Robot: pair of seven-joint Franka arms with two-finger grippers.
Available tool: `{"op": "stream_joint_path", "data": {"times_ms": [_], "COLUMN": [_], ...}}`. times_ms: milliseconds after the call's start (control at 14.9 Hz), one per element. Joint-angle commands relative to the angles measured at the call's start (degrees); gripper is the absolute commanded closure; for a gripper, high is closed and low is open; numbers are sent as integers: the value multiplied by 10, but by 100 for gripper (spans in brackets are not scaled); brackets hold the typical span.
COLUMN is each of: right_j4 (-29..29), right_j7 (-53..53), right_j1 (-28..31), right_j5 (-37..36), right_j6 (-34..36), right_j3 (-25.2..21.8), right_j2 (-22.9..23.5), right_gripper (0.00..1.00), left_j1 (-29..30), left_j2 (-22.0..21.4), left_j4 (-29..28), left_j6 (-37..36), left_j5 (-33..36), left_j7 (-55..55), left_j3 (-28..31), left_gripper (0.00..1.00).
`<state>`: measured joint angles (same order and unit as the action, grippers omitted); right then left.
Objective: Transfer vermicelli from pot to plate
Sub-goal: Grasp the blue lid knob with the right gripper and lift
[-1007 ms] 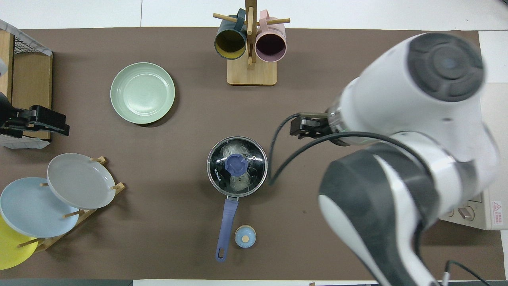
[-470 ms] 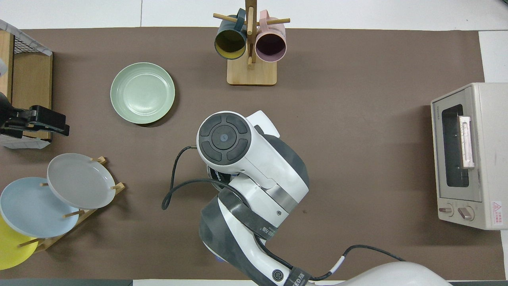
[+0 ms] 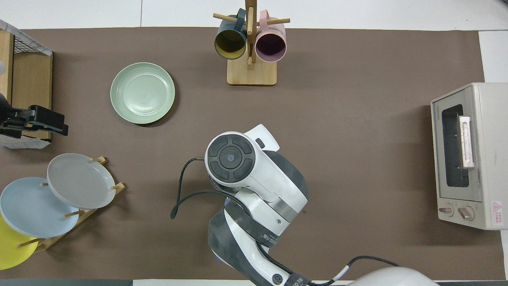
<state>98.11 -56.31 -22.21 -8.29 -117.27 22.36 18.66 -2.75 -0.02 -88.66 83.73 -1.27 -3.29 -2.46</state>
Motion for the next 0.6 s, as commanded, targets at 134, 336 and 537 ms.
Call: {"op": "stream_joint_path", "data": {"times_ms": [134, 336, 537], "right_j4": [48, 48, 48], "right_j7": [-8, -5, -1], "right_j1": [2, 2, 2], "right_j5": [-10, -10, -10], "right_j6": [-32, -34, -36], "right_j3": [6, 6, 6], "right_j2": [-27, -27, -27], "right_gripper": [4, 8, 20], "left_j1": [6, 6, 7], "left_j2": [-5, -5, -5], "left_j4": [0, 0, 0], "left_j6": [-2, 0, 1], "left_j5": [12, 12, 12], "left_j7": [1, 2, 0], "left_j3": [-4, -4, -4], "left_gripper": [0, 0, 0]}}
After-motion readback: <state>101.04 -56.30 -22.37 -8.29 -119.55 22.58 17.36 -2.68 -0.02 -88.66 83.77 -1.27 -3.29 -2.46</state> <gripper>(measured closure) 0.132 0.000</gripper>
